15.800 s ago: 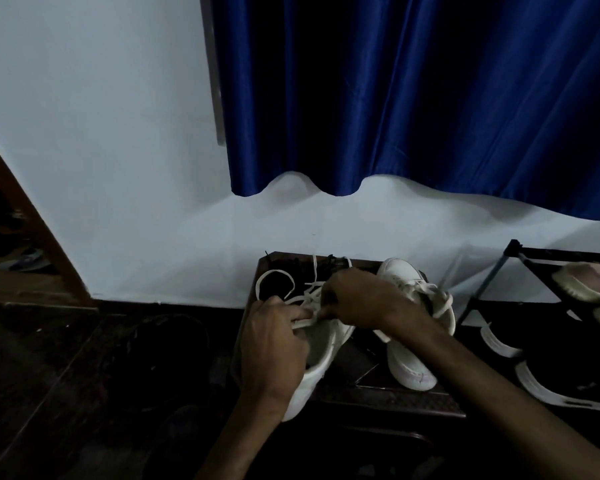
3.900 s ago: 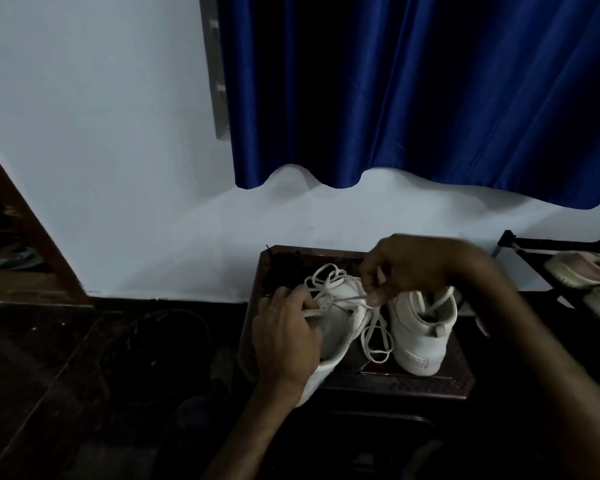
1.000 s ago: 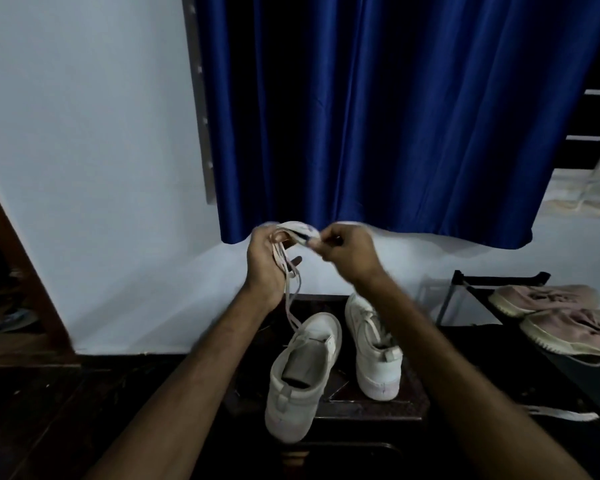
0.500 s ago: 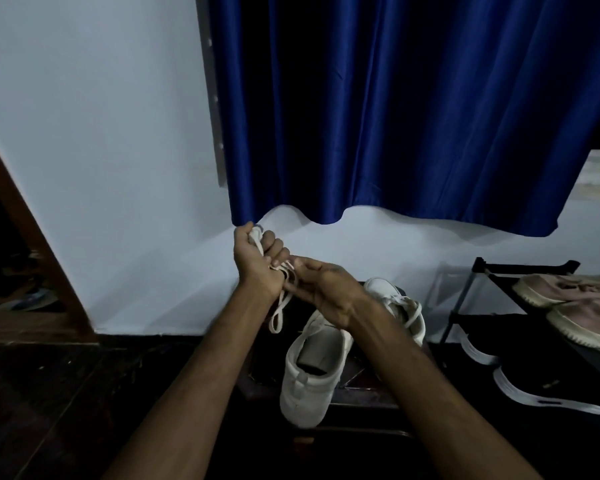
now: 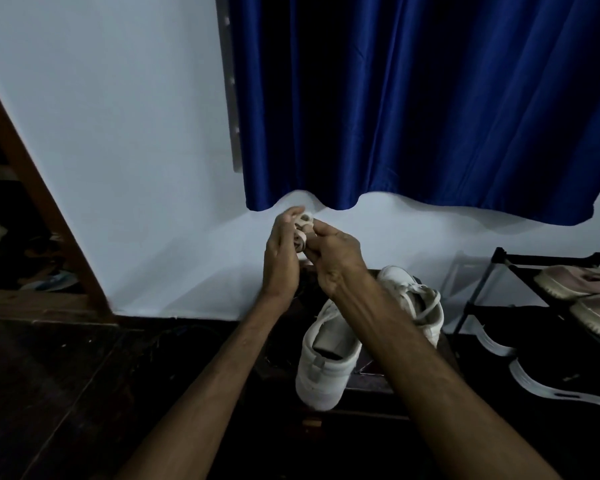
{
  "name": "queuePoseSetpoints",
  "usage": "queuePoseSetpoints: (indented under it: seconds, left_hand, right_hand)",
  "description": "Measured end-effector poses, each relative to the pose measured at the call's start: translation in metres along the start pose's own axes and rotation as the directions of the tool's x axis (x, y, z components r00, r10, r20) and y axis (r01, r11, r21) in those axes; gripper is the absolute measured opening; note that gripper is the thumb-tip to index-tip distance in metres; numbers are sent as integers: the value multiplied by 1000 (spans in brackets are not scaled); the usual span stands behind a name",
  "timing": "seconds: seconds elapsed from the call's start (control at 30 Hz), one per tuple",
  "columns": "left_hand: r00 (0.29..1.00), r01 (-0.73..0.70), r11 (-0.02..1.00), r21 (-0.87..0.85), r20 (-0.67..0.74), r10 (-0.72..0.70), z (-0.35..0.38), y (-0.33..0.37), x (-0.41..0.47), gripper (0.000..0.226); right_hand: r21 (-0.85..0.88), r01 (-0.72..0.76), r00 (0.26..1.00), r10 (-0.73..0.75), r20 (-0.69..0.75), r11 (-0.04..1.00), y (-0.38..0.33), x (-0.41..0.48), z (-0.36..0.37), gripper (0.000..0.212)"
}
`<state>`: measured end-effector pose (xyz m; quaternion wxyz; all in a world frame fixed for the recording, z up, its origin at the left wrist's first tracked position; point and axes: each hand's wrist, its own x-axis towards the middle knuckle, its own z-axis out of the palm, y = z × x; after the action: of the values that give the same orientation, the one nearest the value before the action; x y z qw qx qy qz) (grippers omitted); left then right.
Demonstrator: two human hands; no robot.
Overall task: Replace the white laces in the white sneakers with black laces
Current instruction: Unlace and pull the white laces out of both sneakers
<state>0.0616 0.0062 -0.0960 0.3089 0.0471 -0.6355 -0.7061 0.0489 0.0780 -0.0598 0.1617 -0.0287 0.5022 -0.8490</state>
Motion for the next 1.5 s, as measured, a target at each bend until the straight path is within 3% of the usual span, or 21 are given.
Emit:
queuePoseSetpoints:
  seconds: [0.03, 0.1, 0.13, 0.2, 0.27, 0.3, 0.37, 0.47, 0.53, 0.6, 0.7, 0.77, 0.83, 0.87, 0.97, 1.03, 1.1, 1.17, 1.27, 1.4, 1.5]
  left_hand:
    - [976, 206, 968, -141, -45, -214, 1, 1, -3, 40]
    - [819, 527, 748, -405, 4, -574, 1, -1, -5, 45]
    - [752, 587, 655, -476, 22, -658, -1, -6, -4, 44]
    - [685, 587, 608, -534, -73, -725, -5, -14, -4, 40]
    - [650, 557, 646, -521, -211, -730, -9, -16, -4, 39]
    - [638, 547, 652, -525, -242, -731, -11, -17, -4, 39]
    - [628, 502, 664, -554, -295, -720, -18, -21, -1, 37]
    - [590, 486, 695, -530, -388, -708, -34, -39, 8, 34]
    - [607, 482, 700, -527, -376, -700, -42, -53, 9, 33]
    - [672, 494, 726, -479, -318, -668, -45, -64, 3, 33]
    - [800, 535, 834, -134, -238, -551, -45, -84, -14, 23]
    - [914, 400, 883, 247, -187, -361, -49, -102, -21, 20]
    - [980, 164, 787, 595, -3, -201, -52, -115, -26, 20]
    - [982, 10, 680, 733, 121, -146, -53, -121, -29, 20]
    - [906, -344, 288, 894, 397, -147, -50, -130, -41, 33]
    - [892, -390, 146, 909, 413, -186, -47, -129, -46, 41]
    - [896, -381, 114, 918, 397, -199, -47, -129, -45, 48]
    - [896, -384, 151, 911, 407, -176, -49, -132, -43, 54]
    - [911, -369, 314, 875, 407, -64, -55, -131, -45, 52]
    - [905, -414, 409, 814, 415, 90, -57, -125, -49, 55]
    - [942, -279, 680, 678, 329, 59, -52, -114, -51, 59]
  right_hand:
    - [-51, 13, 1000, -13, -6, 999, 7, 2, -1, 18]
    - [-284, 128, 991, -131, 7, 950, 27, 5, -8, 12]
    - [-463, 244, 968, -240, 68, 852, 38, 6, -14, 11]
    - [-730, 496, 860, -382, 339, 470, 54, 5, -24, 14]
    - [-783, 610, 783, -244, 572, 121, 62, 7, -29, 33]
    - [-778, 628, 774, -114, 623, 12, 61, 7, -30, 45]
    - [-753, 655, 756, 75, 651, -64, 49, 3, -30, 60]
    - [-715, 699, 713, 106, 693, -20, 23, -8, -35, 59]
    - [-756, 653, 757, 66, 650, -40, 5, -11, -45, 48]
    - [-816, 571, 821, 42, 569, -93, -7, -5, -63, 36]
    - [-861, 482, 876, 86, 475, -160, -9, -1, -92, 25]
    - [-877, 452, 892, 103, 441, -164, -4, -3, -103, 20]
    - [-893, 425, 905, 82, 417, -146, -1, -6, -108, 19]
    - [-901, 412, 911, 58, 408, -136, 1, -6, -109, 19]
    - [-913, 388, 920, -4, 392, -127, 7, -7, -109, 19]
    - [-925, 369, 927, -28, 373, -94, 13, -8, -109, 19]
    - [-940, 338, 938, -66, 340, -33, 20, -10, -110, 22]
    - [-949, 316, 945, -100, 313, 15, 24, -15, -112, 24]
    - [-957, 277, 958, -107, 267, 91, 34, -23, -112, 25]
    - [-906, 227, 970, -168, 176, 357, 55, -33, -111, 35]
    - [-866, 259, 956, -243, 165, 429, 61, -32, -102, 35]
